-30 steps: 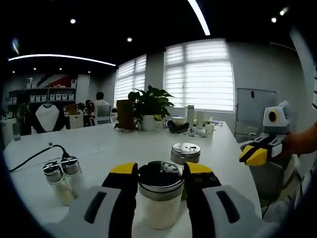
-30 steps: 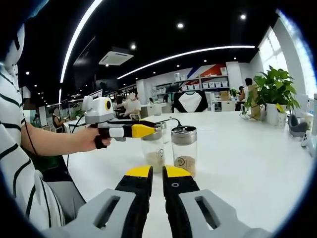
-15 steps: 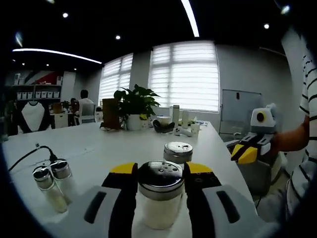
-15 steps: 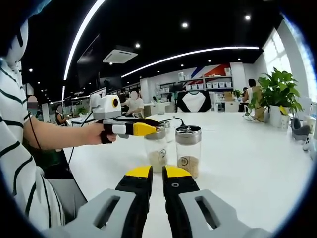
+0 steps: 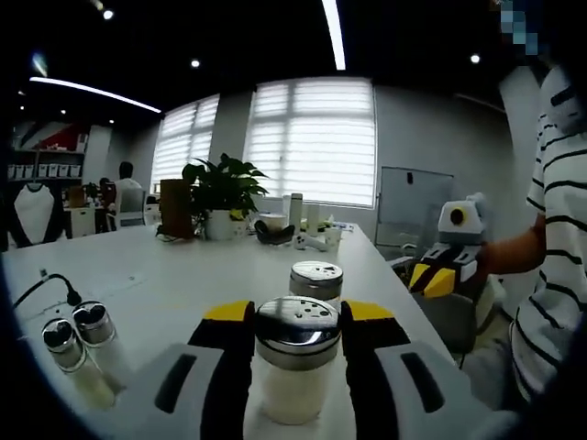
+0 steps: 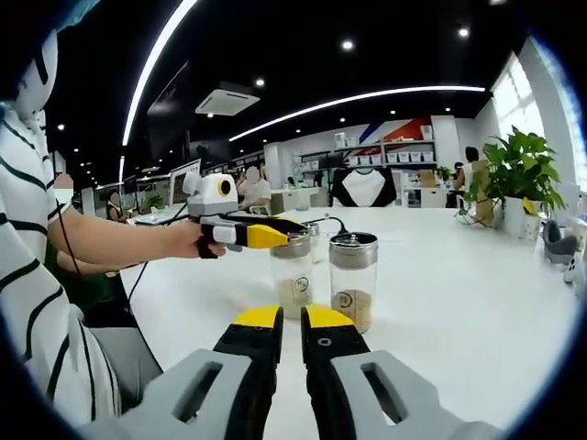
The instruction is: Rotate the seasoning bottle until the label or dispensing opening points toward the visible target arrow and the bottle remains upright within the marked orientation range
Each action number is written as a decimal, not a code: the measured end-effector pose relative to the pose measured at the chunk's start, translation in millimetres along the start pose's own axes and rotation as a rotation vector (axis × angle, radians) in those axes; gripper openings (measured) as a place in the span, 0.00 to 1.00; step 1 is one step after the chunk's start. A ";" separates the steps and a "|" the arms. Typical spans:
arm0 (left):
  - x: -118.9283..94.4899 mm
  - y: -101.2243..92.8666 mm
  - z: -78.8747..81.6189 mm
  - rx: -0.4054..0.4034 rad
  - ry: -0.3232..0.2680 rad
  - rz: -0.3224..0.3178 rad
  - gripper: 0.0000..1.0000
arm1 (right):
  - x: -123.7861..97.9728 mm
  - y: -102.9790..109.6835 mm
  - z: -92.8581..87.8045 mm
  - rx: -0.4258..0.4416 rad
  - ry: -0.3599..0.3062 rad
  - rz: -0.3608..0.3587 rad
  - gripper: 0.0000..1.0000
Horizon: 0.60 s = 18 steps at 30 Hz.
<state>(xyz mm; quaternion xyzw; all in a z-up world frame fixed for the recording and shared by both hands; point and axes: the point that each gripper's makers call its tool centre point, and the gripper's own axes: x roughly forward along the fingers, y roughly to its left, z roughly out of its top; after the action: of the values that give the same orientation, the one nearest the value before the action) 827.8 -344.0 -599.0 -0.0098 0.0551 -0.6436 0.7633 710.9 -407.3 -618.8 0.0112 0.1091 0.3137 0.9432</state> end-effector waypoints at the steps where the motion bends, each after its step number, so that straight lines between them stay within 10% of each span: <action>1: 0.1 0.5 -0.3 -0.006 0.000 -0.012 0.39 | 0.1 -0.2 -0.4 0.000 0.001 0.001 0.05; 18: 2.7 -2.6 -4.7 -0.031 0.037 -0.040 0.41 | 0.1 0.1 0.3 -0.004 -0.001 0.007 0.05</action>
<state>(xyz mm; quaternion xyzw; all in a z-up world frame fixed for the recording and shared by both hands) 825.2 -346.9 -603.6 -0.0108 0.0788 -0.6580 0.7488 710.9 -407.2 -618.5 0.0097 0.1078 0.3172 0.9422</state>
